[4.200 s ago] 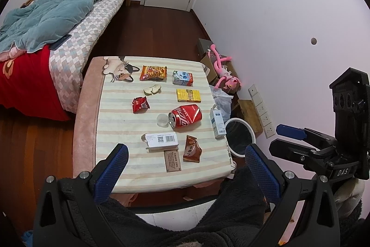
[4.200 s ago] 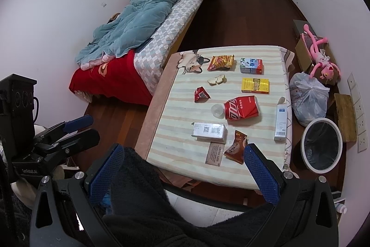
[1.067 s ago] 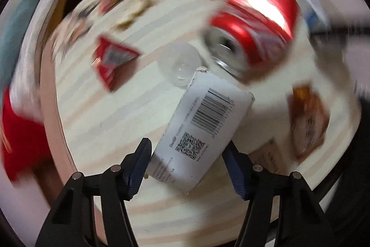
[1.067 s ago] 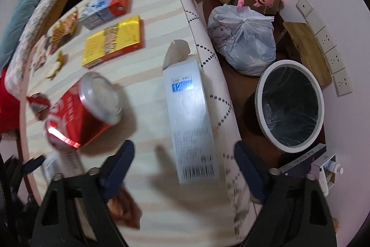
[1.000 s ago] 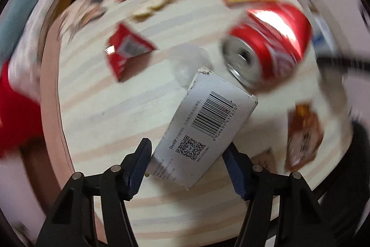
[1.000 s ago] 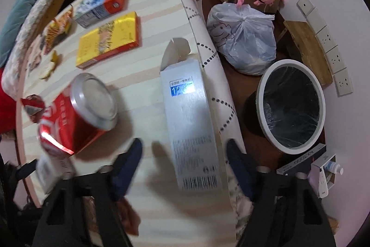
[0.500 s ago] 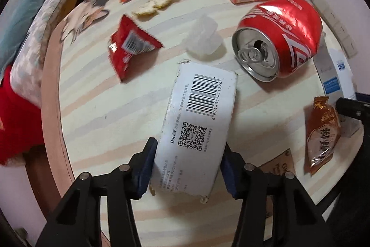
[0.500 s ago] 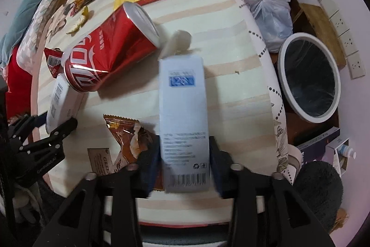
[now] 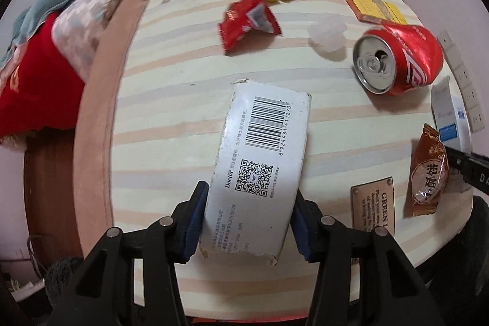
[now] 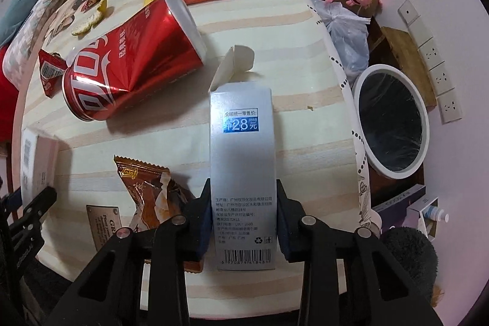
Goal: Collect trash
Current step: 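Carry box and carton over the white bin and open both tools to drop them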
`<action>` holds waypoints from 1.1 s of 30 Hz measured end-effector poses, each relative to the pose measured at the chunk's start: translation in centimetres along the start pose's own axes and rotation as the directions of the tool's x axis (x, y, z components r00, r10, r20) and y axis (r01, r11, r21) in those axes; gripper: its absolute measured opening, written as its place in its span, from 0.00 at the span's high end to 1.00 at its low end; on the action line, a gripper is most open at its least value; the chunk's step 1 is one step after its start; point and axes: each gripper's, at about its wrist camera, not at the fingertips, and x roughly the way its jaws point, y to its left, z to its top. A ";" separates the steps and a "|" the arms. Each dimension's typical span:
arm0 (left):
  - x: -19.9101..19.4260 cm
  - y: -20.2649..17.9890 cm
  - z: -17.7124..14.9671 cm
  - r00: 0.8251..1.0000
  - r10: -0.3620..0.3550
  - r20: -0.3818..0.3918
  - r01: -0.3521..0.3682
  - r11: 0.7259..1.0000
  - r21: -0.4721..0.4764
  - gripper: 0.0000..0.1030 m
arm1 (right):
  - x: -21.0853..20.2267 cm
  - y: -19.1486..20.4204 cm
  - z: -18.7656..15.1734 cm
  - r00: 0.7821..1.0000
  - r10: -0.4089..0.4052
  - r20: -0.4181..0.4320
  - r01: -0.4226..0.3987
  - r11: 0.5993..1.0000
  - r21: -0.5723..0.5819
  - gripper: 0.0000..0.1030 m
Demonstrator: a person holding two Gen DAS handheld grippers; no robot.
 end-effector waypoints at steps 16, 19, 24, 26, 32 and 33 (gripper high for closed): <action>-14.3 -2.8 2.4 0.950 -0.045 0.310 0.038 0.999 0.029 0.55 | -10.3 0.5 -3.4 0.955 0.236 0.181 -0.233 0.972 -0.042 0.65; -16.2 -4.8 3.2 0.936 -0.078 0.342 0.061 0.996 0.060 0.55 | -13.0 -0.5 -2.9 0.931 0.281 0.231 -0.278 0.959 -0.046 0.65; -18.1 -9.8 5.2 0.919 -0.142 0.369 0.096 0.985 0.140 0.55 | -16.4 -3.8 -2.5 0.899 0.319 0.299 -0.326 0.945 -0.029 0.65; -18.2 -12.8 6.5 0.914 -0.172 0.367 0.109 0.977 0.185 0.55 | -17.5 -6.0 -2.3 0.892 0.316 0.324 -0.332 0.943 -0.008 0.65; -16.6 -23.6 9.6 0.912 -0.271 0.307 0.164 0.929 0.333 0.55 | -18.6 -15.5 -2.0 0.895 0.236 0.379 -0.300 0.946 0.119 0.65; -16.2 -25.1 9.9 0.913 -0.285 0.291 0.174 0.919 0.354 0.55 | -18.5 -16.9 -1.9 0.898 0.222 0.379 -0.293 0.946 0.139 0.65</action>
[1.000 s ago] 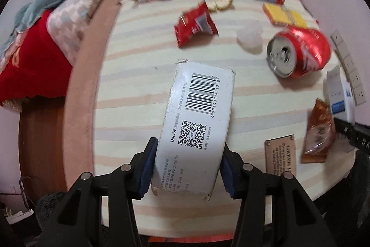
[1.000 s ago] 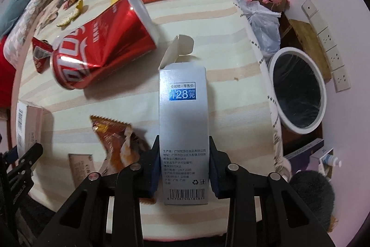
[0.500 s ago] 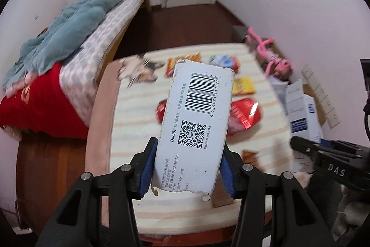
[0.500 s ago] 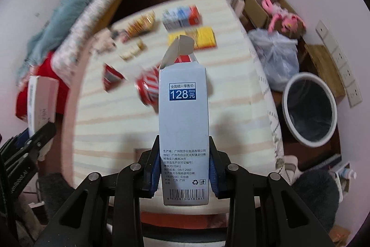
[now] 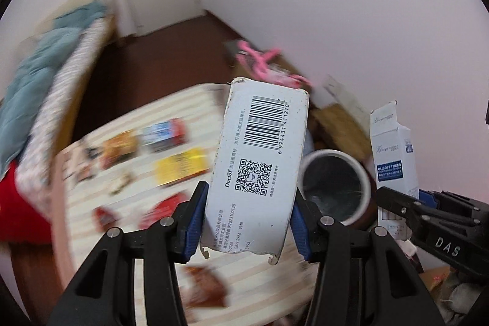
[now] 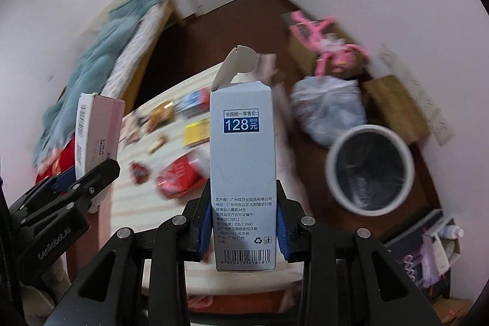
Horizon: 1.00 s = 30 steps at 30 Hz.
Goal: Collect trash
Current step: 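Carry box and carton over the white bin and open both tools to drop them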
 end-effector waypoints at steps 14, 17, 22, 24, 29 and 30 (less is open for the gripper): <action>21.4 -15.5 2.0 0.913 -0.128 -0.387 0.203 0.966 0.160 0.55 | 10.1 -23.0 0.3 0.964 -0.134 -0.231 0.203 0.931 0.304 0.65; 25.1 -17.0 1.3 0.866 -0.136 -0.481 0.236 0.959 0.154 0.53 | 13.6 -26.0 0.2 0.953 -0.098 -0.287 0.199 0.915 0.350 0.65; 28.4 -17.6 1.7 0.850 -0.091 -0.519 0.201 0.967 0.160 0.51 | 18.1 -29.8 -0.1 0.936 -0.064 -0.345 0.204 0.899 0.388 0.65; 29.0 -17.4 1.7 0.852 -0.078 -0.518 0.185 0.970 0.157 0.49 | 19.1 -30.5 -0.4 0.934 -0.053 -0.353 0.198 0.899 0.390 0.65; 28.9 -16.5 2.1 0.870 -0.047 -0.490 0.142 0.977 0.157 0.05 | 21.1 -31.8 -0.5 0.934 -0.042 -0.356 0.194 0.895 0.402 0.60; 28.7 -16.3 2.2 0.874 -0.042 -0.484 0.134 0.979 0.156 0.05 | 21.2 -31.8 -0.4 0.935 -0.052 -0.352 0.200 0.895 0.400 0.43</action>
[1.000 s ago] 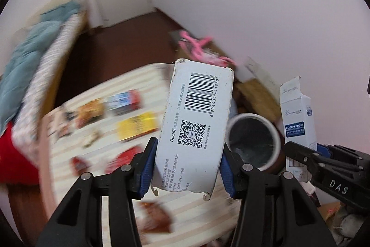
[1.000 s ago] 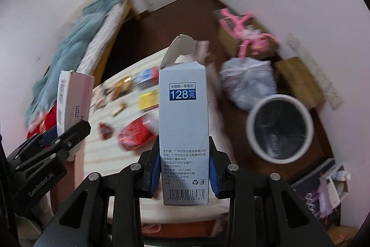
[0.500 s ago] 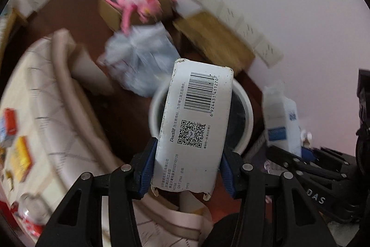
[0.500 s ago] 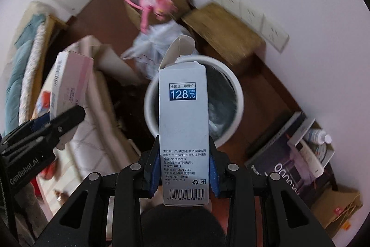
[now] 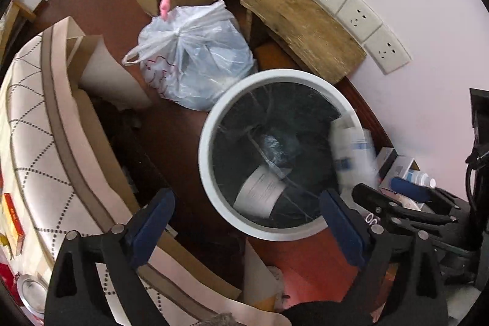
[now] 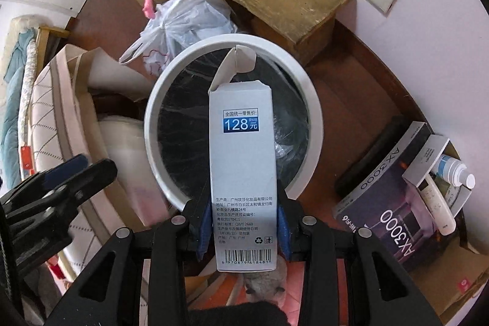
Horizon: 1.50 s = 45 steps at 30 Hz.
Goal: Collect trash
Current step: 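Carry box and carton over the white bin and open both tools to drop them, then move both tools back over the table toward the remaining trash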
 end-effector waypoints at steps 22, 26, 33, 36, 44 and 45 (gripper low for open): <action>-5.8 0.1 -4.5 0.988 0.057 0.141 -0.054 0.998 -0.030 0.02 | -7.4 2.1 -4.5 0.959 -0.209 0.192 0.226 0.971 -0.074 0.00; -7.8 0.1 -5.5 0.984 0.045 0.171 -0.041 0.999 -0.032 0.02 | -9.4 2.4 -5.4 0.954 -0.202 0.221 0.222 0.972 -0.072 0.00; -12.9 0.6 -8.1 0.966 0.026 0.256 -0.017 0.999 -0.038 0.02 | -14.4 3.6 -7.7 0.940 -0.163 0.299 0.194 0.978 -0.077 0.00; -15.4 1.2 -9.4 0.953 0.019 0.301 -0.003 0.999 -0.054 0.02 | -16.6 4.5 -9.0 0.934 -0.129 0.334 0.167 0.982 -0.087 0.00; -22.4 6.3 -15.5 0.909 0.092 0.407 -0.026 0.986 -0.165 0.02 | -23.3 8.6 -13.2 0.899 0.009 0.438 0.058 0.989 -0.139 0.00; -22.8 7.3 -16.6 0.906 0.102 0.411 -0.026 0.982 -0.187 0.02 | -24.0 9.4 -13.9 0.898 0.036 0.439 0.035 0.988 -0.152 0.00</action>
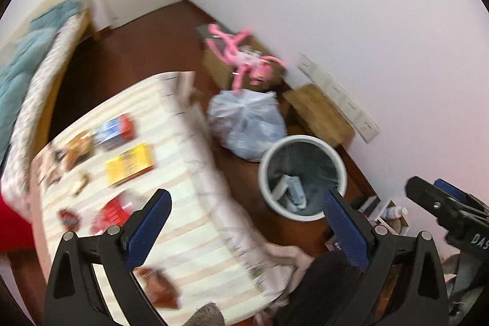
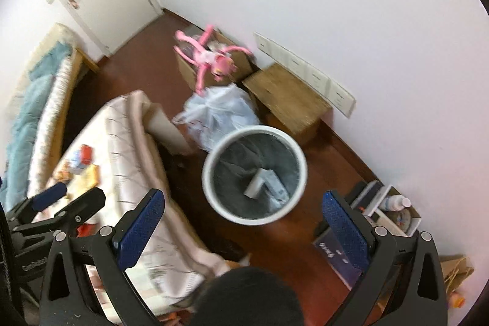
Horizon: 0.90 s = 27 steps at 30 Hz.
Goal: Collect trash
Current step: 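Move both tools back over the table toward the remaining trash, then grasp the red chip bag with the left tool while the right tool grasps the brown snack wrapper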
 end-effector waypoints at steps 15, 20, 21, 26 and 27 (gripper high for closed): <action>2.6 25.5 -19.6 0.893 0.345 -0.291 -0.429 0.849 -0.310 0.02 | 9.4 20.7 -14.2 0.913 0.156 -0.377 -0.248 0.945 -0.211 0.00; 4.0 28.4 -22.8 0.876 0.335 -0.346 -0.451 0.823 -0.345 0.02 | 14.4 25.8 -19.2 0.895 0.082 -0.439 -0.212 0.943 -0.256 0.00; 4.2 28.8 -23.0 0.877 0.332 -0.347 -0.449 0.823 -0.347 0.02 | 15.3 26.6 -20.1 0.895 0.065 -0.441 -0.198 0.944 -0.263 0.00; 4.8 29.9 -21.8 0.876 0.356 -0.325 -0.451 0.844 -0.291 0.02 | 17.0 29.4 -22.7 0.916 -0.020 -0.401 -0.116 0.942 -0.314 0.05; 5.0 30.2 -21.2 0.879 0.359 -0.314 -0.445 0.853 -0.271 0.02 | 16.9 30.1 -23.2 0.924 -0.037 -0.381 -0.105 0.933 -0.345 0.11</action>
